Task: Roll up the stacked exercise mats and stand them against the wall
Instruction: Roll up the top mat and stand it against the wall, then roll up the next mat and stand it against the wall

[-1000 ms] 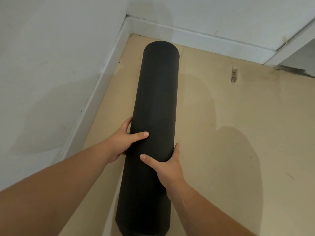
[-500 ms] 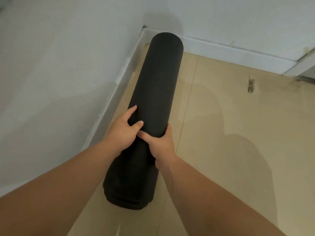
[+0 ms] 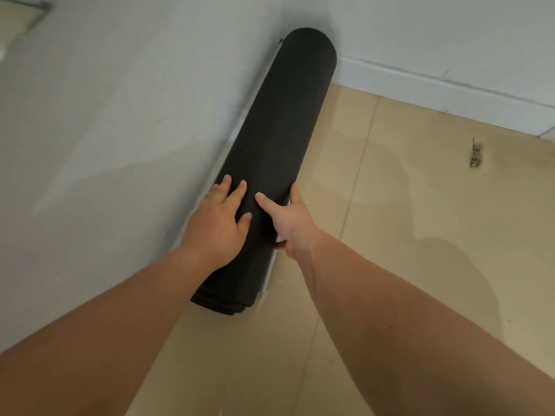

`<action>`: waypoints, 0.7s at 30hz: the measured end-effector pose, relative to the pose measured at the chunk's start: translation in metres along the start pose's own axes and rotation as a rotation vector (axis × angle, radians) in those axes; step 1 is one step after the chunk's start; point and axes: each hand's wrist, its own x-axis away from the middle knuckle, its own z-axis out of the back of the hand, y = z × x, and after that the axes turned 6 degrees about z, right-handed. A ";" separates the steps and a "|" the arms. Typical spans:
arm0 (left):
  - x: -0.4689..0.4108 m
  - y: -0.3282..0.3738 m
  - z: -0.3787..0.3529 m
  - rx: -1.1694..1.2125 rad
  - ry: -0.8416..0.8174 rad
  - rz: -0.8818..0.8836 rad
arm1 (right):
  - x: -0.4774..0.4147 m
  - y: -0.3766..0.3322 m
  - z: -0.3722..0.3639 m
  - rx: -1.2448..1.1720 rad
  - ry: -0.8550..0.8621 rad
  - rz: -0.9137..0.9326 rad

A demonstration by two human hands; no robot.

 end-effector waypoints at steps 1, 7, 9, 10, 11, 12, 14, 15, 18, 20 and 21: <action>0.000 0.002 0.001 -0.023 0.000 0.007 | 0.001 -0.001 0.001 0.024 -0.001 0.010; 0.000 0.035 0.034 -0.223 -0.010 0.028 | 0.027 -0.018 0.032 0.163 0.030 0.048; 0.007 0.057 0.056 -0.267 -0.027 -0.001 | 0.048 -0.031 0.054 0.161 0.071 0.017; 0.015 0.070 0.069 -0.272 -0.042 -0.011 | 0.063 -0.039 0.067 0.159 0.087 0.008; 0.025 0.085 0.082 -0.266 -0.061 -0.016 | 0.080 -0.049 0.082 0.154 0.097 0.006; 0.039 0.102 0.095 -0.255 -0.085 -0.018 | 0.102 -0.060 0.098 0.145 0.105 0.004; 0.077 0.140 0.127 -0.240 -0.144 -0.027 | 0.155 -0.088 0.131 0.123 0.135 -0.017; 0.098 0.160 0.145 -0.235 -0.169 -0.035 | 0.185 -0.105 0.148 0.115 0.149 -0.029; 0.166 0.217 0.212 -0.209 -0.224 -0.057 | 0.284 -0.163 0.196 0.146 0.128 -0.036; 0.208 0.252 0.269 -0.214 -0.252 -0.084 | 0.353 -0.207 0.227 0.215 0.087 -0.023; 0.229 0.269 0.299 -0.220 -0.258 -0.095 | 0.388 -0.230 0.242 0.252 0.072 -0.012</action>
